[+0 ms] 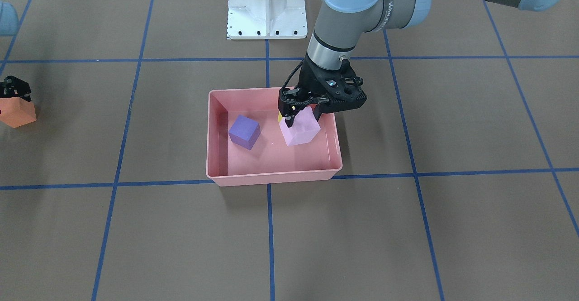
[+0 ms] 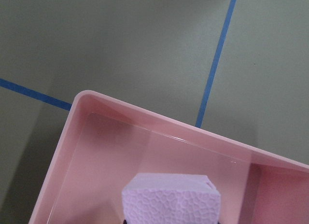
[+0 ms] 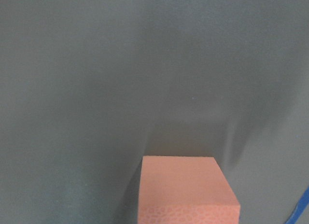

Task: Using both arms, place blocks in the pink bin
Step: 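Release the light pink cube into the bin while the right grasps the orange cube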

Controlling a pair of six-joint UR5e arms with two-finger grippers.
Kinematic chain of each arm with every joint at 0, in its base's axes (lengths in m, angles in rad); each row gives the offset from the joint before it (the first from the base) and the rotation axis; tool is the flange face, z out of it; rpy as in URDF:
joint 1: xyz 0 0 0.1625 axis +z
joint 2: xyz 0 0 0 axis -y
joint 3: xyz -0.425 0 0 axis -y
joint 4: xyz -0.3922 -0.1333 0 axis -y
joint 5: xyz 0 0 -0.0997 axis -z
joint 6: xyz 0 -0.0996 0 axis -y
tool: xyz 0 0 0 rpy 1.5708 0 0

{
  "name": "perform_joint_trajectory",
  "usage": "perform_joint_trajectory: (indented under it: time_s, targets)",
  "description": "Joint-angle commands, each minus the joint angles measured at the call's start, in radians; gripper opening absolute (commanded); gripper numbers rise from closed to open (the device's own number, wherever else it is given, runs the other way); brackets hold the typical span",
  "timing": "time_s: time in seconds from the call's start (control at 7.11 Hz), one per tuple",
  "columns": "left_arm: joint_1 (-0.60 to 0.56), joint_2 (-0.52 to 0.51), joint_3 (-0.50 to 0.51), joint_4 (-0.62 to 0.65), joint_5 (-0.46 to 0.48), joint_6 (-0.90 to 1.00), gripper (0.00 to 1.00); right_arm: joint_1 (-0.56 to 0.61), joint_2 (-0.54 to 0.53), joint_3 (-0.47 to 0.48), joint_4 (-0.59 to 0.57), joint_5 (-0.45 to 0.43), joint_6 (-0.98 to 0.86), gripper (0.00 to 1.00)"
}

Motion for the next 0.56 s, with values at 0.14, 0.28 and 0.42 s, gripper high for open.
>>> perform_joint_trajectory:
  time_s: [0.14,0.28,0.42]
  targets:
    - [0.0,0.002,-0.013,0.0,-0.001,0.071,1.0,0.004,0.006,0.013,0.0,-0.069,-0.002,0.0]
    - [-0.008,0.003,-0.019,0.0,0.001,0.073,1.0,0.04,0.003,0.063,-0.01,-0.049,-0.002,0.0]
    - [-0.026,0.011,-0.049,0.005,-0.002,0.099,1.0,0.136,0.018,0.085,-0.026,0.042,-0.004,0.0]
